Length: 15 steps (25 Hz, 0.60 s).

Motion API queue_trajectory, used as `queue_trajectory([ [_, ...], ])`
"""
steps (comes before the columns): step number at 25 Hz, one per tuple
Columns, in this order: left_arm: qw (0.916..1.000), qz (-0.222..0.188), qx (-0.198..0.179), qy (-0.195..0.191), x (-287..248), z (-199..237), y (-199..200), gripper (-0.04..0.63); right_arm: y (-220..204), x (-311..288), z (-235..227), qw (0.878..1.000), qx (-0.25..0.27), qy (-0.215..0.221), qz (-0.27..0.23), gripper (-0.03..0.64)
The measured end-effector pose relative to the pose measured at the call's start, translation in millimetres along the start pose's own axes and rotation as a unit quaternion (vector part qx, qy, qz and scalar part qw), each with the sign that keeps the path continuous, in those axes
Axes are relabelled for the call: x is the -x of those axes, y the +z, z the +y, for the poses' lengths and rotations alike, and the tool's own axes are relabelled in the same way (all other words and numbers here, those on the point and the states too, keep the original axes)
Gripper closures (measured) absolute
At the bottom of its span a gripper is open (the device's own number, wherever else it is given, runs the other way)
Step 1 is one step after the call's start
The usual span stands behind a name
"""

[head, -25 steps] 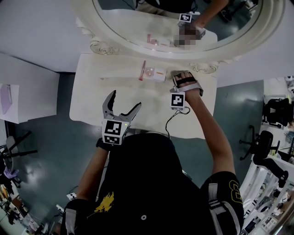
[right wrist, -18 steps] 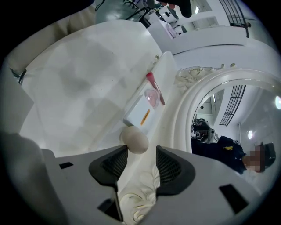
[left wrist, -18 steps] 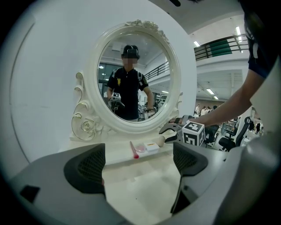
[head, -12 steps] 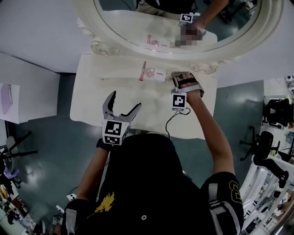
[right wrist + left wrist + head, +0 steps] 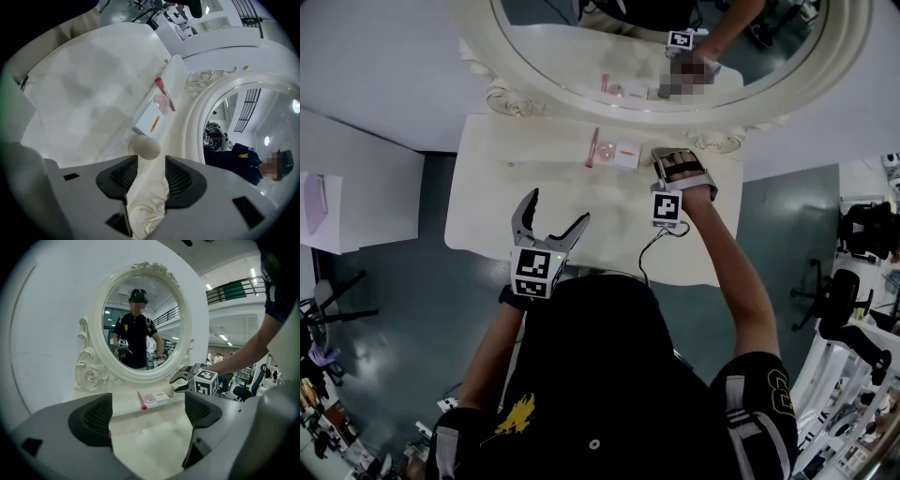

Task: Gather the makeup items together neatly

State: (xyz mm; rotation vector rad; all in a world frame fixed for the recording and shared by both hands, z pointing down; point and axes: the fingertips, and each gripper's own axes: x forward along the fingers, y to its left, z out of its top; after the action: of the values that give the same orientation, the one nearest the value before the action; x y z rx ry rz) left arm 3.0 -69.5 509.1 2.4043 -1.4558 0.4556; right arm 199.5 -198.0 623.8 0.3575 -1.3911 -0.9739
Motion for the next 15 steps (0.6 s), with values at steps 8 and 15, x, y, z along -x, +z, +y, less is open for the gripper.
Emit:
queue_trajectory([
  [8, 1.0, -0.007, 0.0, 0.006, 7, 2, 3, 0.103, -15, 29, -11, 0.993, -0.114, -0.026, 0.009, 0.407],
  [15, 0.9995, -0.017, -0.023, -0.01, 11, -9, 13, 0.103, -1, 92, -32, 0.916, -0.396, -0.056, -0.038, 0.409],
])
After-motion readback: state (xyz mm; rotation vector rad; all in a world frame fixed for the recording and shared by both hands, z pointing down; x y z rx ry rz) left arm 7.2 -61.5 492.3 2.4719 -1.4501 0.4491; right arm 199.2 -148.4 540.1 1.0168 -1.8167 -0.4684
